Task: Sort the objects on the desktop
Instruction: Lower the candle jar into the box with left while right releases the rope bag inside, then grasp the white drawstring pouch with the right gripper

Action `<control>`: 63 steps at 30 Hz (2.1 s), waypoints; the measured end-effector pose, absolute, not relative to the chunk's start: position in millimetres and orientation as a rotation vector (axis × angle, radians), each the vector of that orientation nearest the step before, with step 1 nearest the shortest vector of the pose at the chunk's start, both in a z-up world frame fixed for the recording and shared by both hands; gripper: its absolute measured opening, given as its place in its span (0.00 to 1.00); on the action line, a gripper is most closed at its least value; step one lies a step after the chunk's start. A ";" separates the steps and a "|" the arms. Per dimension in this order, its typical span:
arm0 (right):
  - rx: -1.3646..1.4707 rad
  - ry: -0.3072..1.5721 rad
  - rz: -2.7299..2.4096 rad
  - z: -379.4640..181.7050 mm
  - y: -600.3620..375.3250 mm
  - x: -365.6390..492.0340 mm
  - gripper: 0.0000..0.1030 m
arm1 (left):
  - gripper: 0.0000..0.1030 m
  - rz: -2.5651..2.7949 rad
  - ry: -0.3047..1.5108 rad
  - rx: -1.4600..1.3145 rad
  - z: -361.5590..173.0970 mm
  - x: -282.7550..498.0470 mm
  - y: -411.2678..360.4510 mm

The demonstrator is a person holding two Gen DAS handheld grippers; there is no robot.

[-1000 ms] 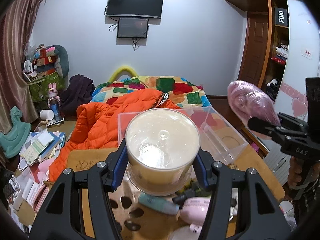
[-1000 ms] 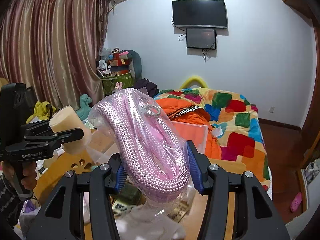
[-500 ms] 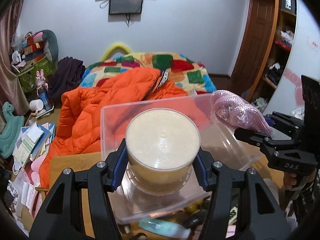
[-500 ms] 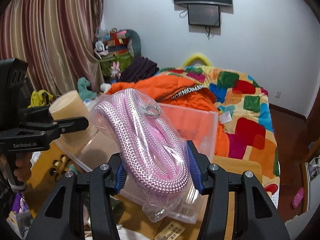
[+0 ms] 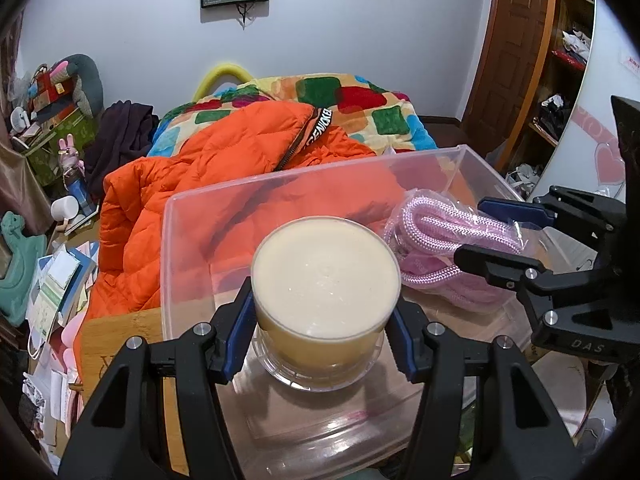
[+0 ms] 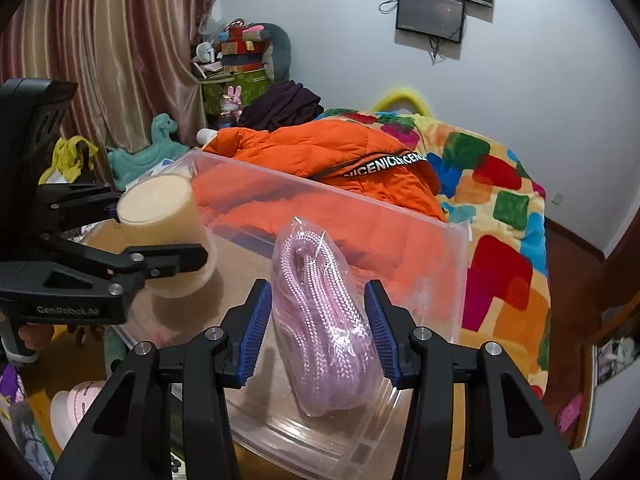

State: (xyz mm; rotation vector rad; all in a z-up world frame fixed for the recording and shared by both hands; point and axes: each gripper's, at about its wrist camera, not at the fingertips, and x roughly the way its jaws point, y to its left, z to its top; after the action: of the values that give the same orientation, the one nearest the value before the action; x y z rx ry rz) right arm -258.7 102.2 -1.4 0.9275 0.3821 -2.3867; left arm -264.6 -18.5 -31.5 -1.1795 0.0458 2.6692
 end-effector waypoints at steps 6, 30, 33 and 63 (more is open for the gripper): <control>0.916 0.332 -2.396 0.7 107.3 -256.2 0.44 | 0.56 2.696 0.127 -1.116 -19.5 -257.4 -7.9; 0.796 0.185 -2.559 40.2 162.3 -176.4 0.82 | 0.90 2.853 0.241 -0.893 34.5 -180.1 13.2; 0.780 0.188 -2.596 40.0 166.5 -164.3 0.83 | 0.91 2.876 0.239 -0.858 40.1 -164.5 13.5; 0.877 0.034 -2.648 -29.8 185.7 -73.3 0.99 | 0.96 2.843 0.027 -1.044 -54.6 -64.4 -0.3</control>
State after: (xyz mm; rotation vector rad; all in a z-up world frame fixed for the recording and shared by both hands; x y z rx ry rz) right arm -73.3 185.7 -29.8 0.8767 0.0342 -2.6482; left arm -64.4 -0.3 -54.6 -1.0442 0.0274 2.8432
